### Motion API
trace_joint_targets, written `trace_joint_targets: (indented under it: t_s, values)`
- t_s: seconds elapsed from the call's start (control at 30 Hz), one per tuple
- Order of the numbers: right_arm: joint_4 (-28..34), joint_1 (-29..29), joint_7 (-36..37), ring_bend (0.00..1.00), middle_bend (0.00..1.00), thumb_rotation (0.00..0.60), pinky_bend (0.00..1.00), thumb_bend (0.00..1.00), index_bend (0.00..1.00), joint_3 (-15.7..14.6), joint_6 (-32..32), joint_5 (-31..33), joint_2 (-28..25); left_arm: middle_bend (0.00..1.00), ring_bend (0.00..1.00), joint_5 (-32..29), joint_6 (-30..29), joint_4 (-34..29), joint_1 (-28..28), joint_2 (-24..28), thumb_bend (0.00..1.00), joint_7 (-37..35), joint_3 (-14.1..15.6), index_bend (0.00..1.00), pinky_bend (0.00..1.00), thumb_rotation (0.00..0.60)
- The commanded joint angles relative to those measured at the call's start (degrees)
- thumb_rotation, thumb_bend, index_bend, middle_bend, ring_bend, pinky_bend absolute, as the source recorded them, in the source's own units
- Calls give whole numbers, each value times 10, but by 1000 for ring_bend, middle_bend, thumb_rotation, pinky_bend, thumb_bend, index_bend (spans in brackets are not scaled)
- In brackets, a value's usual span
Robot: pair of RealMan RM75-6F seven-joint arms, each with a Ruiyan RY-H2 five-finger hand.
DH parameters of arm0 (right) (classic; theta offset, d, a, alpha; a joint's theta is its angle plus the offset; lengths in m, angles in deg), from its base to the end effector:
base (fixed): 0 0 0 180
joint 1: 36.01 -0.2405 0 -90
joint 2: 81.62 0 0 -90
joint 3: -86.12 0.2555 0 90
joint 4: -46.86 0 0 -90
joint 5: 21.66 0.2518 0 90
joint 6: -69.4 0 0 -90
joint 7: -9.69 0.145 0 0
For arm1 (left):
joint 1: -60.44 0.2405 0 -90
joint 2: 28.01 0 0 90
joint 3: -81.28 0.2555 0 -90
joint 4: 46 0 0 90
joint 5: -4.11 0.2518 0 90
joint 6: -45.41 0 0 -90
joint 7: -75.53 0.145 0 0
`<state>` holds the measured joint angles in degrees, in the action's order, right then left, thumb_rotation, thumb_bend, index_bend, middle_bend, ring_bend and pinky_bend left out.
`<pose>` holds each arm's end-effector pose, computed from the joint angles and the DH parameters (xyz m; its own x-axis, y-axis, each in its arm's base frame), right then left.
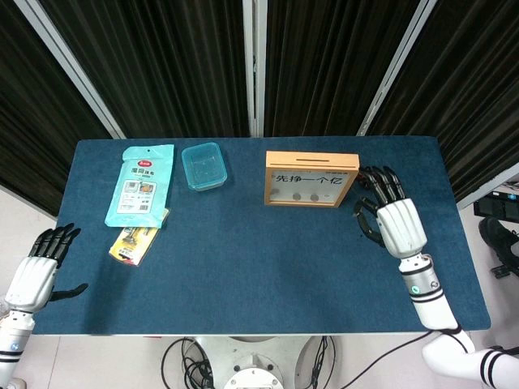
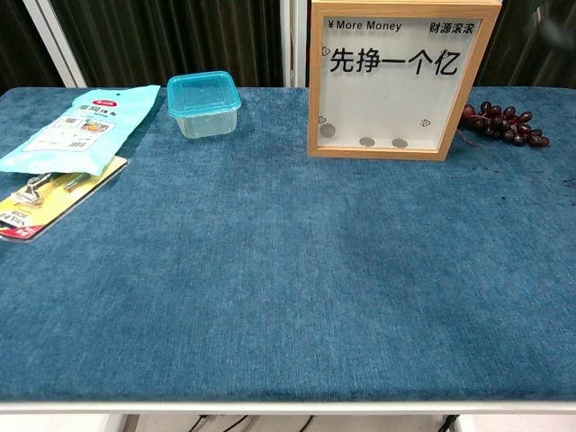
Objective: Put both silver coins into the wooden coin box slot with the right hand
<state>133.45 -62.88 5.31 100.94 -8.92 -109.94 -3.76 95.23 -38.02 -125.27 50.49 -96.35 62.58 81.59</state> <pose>-0.1907 -0.3309 0.0691 0.2746 0.1963 0.9413 -0.8623 -0.3828 0.3314 -0.3488 0.2060 0.1059 0.3470 0.0622 0.9358 0.9295 -0.1562 -0.3343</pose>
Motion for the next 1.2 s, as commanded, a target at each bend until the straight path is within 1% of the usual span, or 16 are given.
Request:
trace_joint_targets:
  t_s: [0.03,0.13,0.23,0.4,0.53,0.63,0.77,0.93,1.2]
  values:
    - [51,-52,-56,0,85,600,0,477,723,57,75,85,-35,0,0,3,-4,-5,1,3,48,-1,1,0,0,600]
    - [69,-84,-103,0,85,600,0,477,726,87,122,155,-45,0,0,7,-10,-9,4,6,48,-1,2,0,0,600]
    - [86,-112,-150,0,86,600,0,477,733,109,150,215,-49,0,0,8,-14,-11,7,8,48,-2,3,0,0,600]
    - [102,-157,-216,0,89,600,0,473,740,131,166,291,-47,0,0,9,-17,-15,9,12,48,-5,4,0,0,600]
    - [102,-195,-272,0,91,600,0,474,742,143,170,371,-37,0,0,11,-18,-18,9,15,48,-6,4,0,0,600]
    - [95,-221,-315,0,93,600,0,476,747,146,158,435,-24,0,0,11,-18,-19,8,16,48,-8,4,0,0,600]
    - [87,-247,-356,0,93,600,0,479,751,146,131,498,-3,0,0,11,-16,-16,8,15,48,-11,4,0,0,600]
    - [73,-267,-374,0,93,600,0,496,754,143,95,542,24,0,0,12,-16,-12,8,15,48,-17,4,0,0,600]
    - [47,-283,-385,0,93,600,0,497,754,133,71,578,56,0,0,13,-22,-8,11,16,48,-23,5,0,0,600]
